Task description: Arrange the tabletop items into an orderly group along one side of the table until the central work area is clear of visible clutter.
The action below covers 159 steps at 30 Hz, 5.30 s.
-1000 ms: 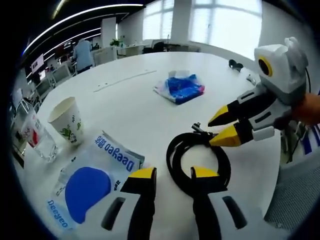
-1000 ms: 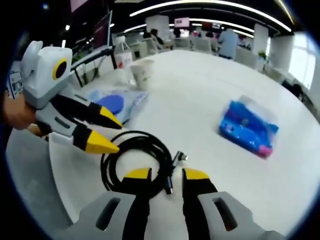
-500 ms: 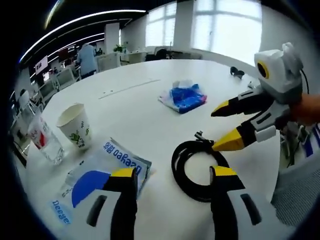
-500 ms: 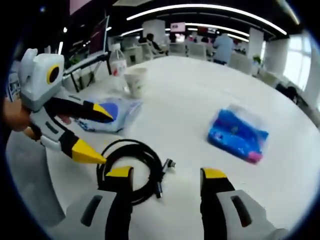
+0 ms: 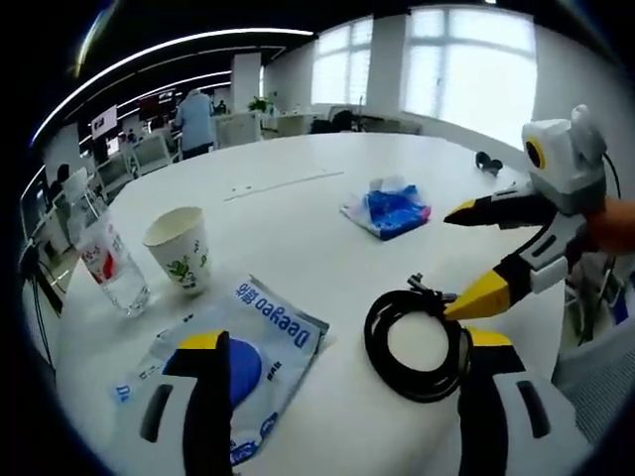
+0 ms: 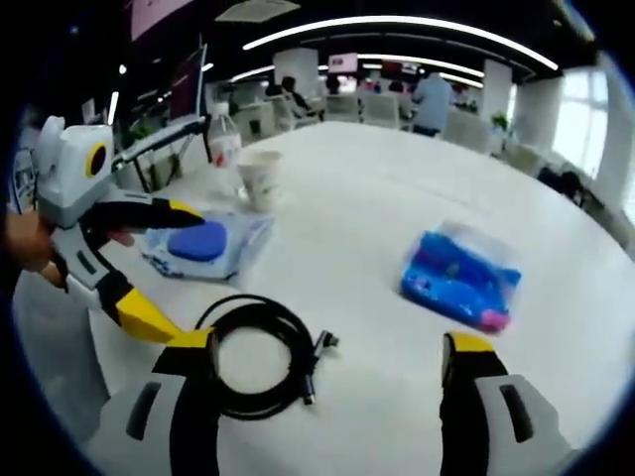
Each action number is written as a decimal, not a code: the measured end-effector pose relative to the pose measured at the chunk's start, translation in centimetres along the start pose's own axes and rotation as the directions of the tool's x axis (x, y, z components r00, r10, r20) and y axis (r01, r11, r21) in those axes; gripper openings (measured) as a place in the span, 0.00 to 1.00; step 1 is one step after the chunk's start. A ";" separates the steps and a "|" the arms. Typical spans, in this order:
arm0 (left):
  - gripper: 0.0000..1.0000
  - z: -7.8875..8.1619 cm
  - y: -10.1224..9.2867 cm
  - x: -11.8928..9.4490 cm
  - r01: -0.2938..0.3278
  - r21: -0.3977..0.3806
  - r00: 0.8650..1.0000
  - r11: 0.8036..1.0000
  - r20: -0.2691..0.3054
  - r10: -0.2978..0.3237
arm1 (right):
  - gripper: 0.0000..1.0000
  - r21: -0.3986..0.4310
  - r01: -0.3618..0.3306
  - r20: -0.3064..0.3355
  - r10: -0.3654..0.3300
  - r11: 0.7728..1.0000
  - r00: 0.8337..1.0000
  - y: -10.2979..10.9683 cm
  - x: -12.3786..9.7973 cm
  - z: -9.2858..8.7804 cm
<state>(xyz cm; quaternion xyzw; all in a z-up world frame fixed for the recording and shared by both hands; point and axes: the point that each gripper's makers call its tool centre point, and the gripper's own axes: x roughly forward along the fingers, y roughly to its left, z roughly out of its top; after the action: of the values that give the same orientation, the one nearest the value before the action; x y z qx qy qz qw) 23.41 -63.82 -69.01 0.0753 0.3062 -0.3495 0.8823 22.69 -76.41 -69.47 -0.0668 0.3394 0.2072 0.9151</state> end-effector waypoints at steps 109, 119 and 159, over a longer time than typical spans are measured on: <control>0.57 -7.9 13.1 -9.7 -0.255 -0.117 0.966 0.960 -0.084 0.246 | 0.48 -0.189 -0.161 0.047 0.172 0.969 0.984 9.2 4.6 5.6; 0.44 -8.8 13.8 -9.5 -0.249 -0.096 0.965 0.964 -0.107 0.239 | 0.45 -0.191 -0.161 0.025 0.168 0.968 0.985 9.3 5.6 5.2; 0.16 -10.2 15.5 -8.1 -0.234 -0.135 0.963 0.963 -0.171 0.210 | 0.20 -0.140 -0.190 -0.078 0.181 0.972 0.980 10.1 9.1 3.6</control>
<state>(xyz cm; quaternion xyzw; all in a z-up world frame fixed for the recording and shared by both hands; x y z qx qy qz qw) 24.14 -44.12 -73.64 0.0677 0.3896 -0.2164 0.8926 26.79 -63.25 -72.47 -0.1085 0.3572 0.3140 0.8729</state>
